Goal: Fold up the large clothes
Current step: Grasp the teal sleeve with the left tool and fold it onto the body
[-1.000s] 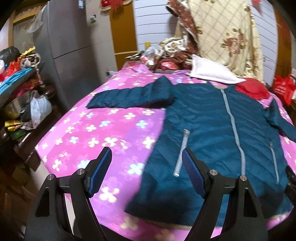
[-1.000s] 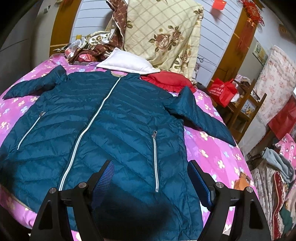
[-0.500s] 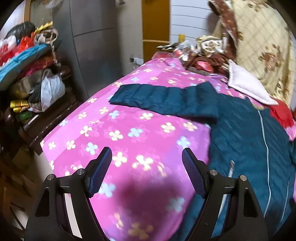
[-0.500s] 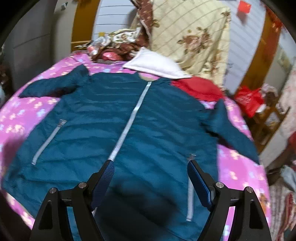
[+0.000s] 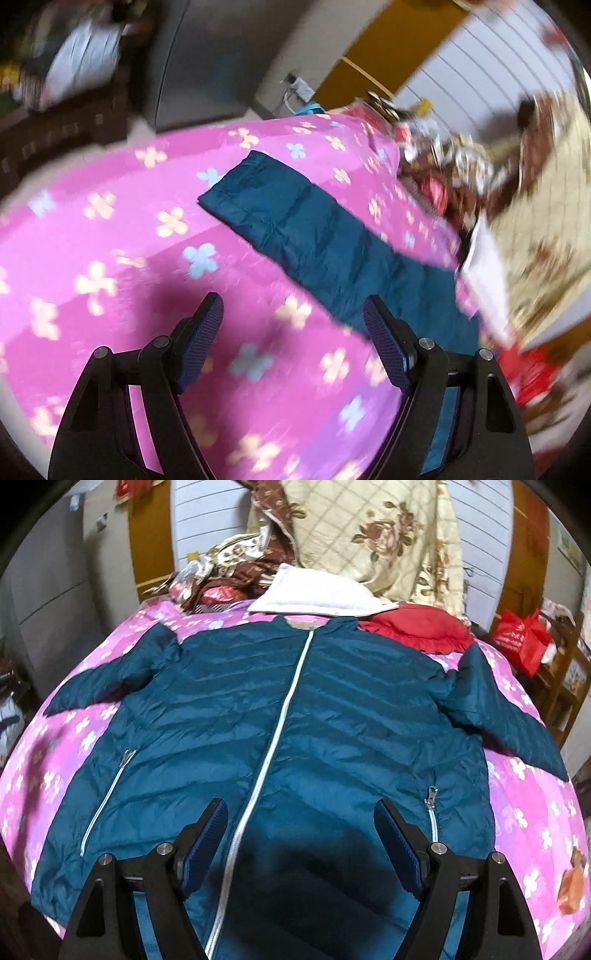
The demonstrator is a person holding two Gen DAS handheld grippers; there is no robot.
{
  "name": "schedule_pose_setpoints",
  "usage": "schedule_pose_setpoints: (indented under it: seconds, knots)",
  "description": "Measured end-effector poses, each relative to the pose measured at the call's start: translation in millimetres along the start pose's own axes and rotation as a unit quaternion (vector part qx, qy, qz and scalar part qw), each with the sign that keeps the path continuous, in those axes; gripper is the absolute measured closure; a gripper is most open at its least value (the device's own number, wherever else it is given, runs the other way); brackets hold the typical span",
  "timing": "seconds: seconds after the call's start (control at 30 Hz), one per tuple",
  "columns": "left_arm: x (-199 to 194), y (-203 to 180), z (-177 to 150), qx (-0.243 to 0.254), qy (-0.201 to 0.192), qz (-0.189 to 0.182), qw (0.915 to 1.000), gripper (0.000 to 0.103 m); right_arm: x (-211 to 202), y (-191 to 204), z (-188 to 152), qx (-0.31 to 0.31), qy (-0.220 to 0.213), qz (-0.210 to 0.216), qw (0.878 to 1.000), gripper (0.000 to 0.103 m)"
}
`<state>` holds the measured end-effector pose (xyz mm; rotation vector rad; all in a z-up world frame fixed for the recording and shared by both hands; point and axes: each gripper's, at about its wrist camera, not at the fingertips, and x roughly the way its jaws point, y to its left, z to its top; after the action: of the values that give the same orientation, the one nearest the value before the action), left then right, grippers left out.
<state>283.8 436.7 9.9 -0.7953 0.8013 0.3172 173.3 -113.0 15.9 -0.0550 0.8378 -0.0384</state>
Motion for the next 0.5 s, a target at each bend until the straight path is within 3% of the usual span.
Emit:
schedule_pose_setpoints:
  seconds: [0.37,0.5]
  knots:
    - [81,17,32,-0.056,0.054,-0.077,0.994,0.024,20,-19,1,0.019,-0.003,-0.018,1.0,0.024]
    - [103,27,40,-0.077,0.057,-0.076,0.9925,0.025,24,-19,-1,0.013,-0.002,-0.027,1.0,0.024]
